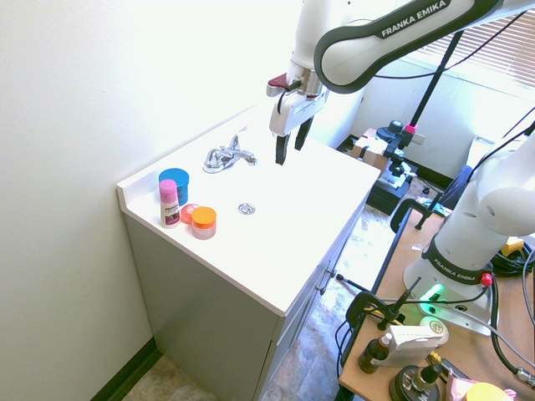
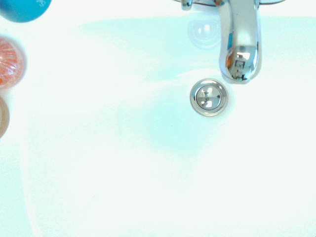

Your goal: Turn off the hot water

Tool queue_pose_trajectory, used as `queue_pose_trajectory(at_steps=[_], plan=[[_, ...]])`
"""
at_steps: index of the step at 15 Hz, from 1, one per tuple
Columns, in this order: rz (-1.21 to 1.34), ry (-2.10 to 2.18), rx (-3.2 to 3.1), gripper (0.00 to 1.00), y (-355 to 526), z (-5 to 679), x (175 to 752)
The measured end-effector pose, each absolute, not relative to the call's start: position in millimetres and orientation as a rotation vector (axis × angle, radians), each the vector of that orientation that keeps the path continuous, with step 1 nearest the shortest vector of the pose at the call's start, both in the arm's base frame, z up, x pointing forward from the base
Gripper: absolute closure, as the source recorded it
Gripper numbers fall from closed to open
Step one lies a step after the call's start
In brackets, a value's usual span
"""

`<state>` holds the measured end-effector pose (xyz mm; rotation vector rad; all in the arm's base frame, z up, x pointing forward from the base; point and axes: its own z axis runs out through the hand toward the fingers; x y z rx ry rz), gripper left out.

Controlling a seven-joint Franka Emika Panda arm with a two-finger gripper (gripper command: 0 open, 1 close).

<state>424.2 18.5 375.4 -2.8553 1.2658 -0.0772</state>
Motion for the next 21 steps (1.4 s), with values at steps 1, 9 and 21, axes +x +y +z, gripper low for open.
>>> queue_pose_trajectory(at_steps=[1, 9, 21], plan=[[-0.076, 1.266, -2.856, 0.00, 19, 375, 424], [0.147, 1.192, -2.817, 0.00, 0, 382, 410], [-0.715, 1.413, -2.778, 0.00, 10, 352, 521]])
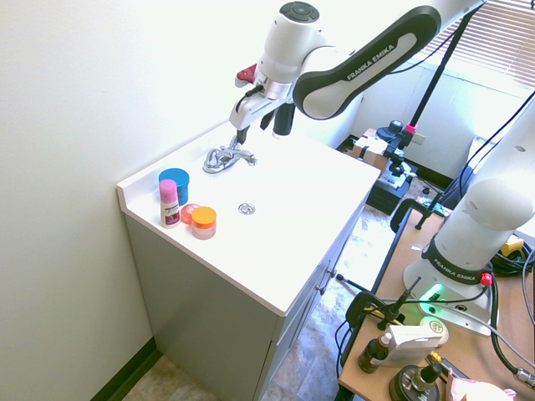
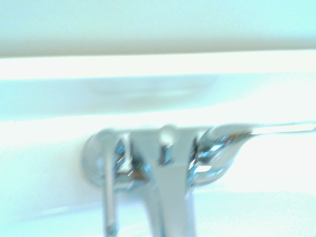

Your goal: Turn off the hot water

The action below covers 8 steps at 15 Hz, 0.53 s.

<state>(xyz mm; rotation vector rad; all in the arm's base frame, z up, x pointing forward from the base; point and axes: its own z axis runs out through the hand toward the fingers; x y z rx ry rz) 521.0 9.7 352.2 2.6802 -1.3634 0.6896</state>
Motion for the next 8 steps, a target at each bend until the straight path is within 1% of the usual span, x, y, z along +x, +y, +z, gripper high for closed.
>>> queue_pose_trajectory(at_steps=[5, 8], plan=[[0.642, -1.326, 2.632, 0.00, 20, 306, 547], [0.623, -1.320, 2.623, 0.00, 19, 294, 555]])
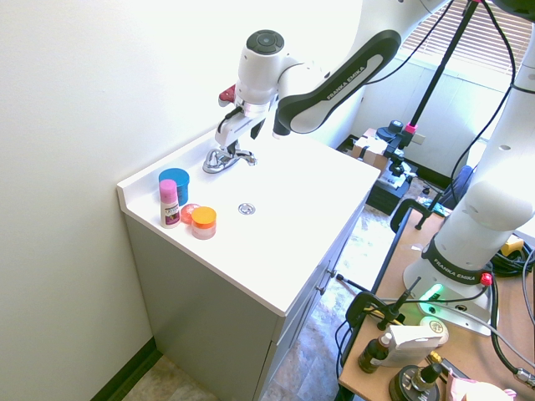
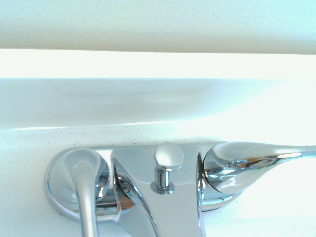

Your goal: Turn off the hot water

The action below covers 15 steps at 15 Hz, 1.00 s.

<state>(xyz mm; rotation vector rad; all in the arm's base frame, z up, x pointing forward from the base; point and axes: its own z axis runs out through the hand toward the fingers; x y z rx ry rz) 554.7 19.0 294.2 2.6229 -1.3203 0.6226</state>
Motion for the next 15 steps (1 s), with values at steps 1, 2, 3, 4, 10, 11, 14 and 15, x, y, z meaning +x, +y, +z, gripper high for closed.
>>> queue_pose_trajectory(at_steps=[1, 2, 3, 4, 10, 11, 14, 15], plan=[[0.613, -1.332, 2.620, 0.00, 19, 292, 556], [0.594, -1.350, 2.622, 0.00, 20, 291, 558], [0.573, -1.360, 2.636, 0.00, 26, 290, 560], [0.564, -1.364, 2.651, 0.00, 34, 292, 562], [0.561, -1.365, 2.683, 0.00, 56, 300, 588], [0.550, -1.363, 2.684, 0.00, 58, 301, 593], [0.415, -1.389, 2.744, 0.00, 50, 307, 593], [0.344, -1.375, 2.763, 0.00, 40, 310, 587]])
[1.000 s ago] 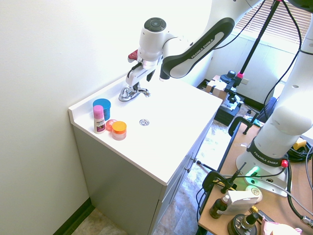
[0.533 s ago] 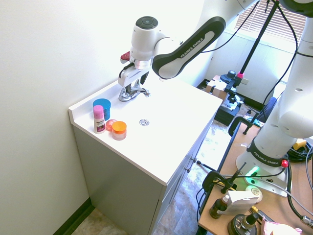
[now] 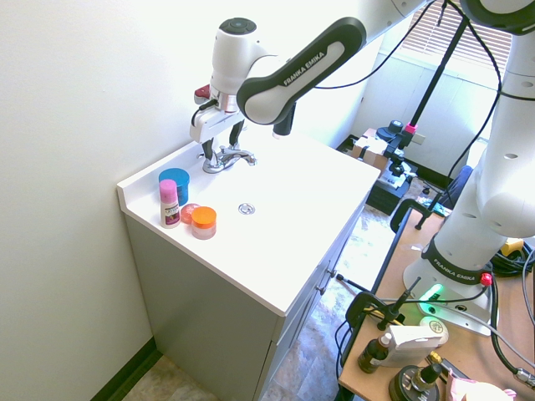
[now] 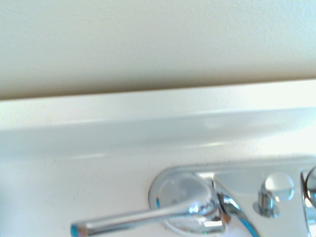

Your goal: Turn off the hot water

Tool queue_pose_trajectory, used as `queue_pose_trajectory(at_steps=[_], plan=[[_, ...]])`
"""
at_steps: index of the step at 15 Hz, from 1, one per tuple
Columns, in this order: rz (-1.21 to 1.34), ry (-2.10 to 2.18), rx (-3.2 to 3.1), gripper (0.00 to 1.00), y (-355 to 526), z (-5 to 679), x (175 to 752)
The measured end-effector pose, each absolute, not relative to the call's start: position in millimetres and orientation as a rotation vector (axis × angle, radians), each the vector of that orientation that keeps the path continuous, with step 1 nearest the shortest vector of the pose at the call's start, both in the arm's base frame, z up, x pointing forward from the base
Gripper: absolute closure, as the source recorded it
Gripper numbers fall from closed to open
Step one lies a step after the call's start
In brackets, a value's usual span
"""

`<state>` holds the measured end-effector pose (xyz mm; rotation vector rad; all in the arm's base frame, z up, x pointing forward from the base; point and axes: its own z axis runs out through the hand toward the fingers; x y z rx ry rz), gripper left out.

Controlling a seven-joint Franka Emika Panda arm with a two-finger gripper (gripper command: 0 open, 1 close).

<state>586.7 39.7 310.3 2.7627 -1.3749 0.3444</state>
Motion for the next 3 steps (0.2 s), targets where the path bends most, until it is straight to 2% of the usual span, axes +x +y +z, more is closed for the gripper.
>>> queue_pose_trajectory(at_steps=[3], plan=[[0.229, -1.325, 2.794, 0.00, -6, 320, 551]])
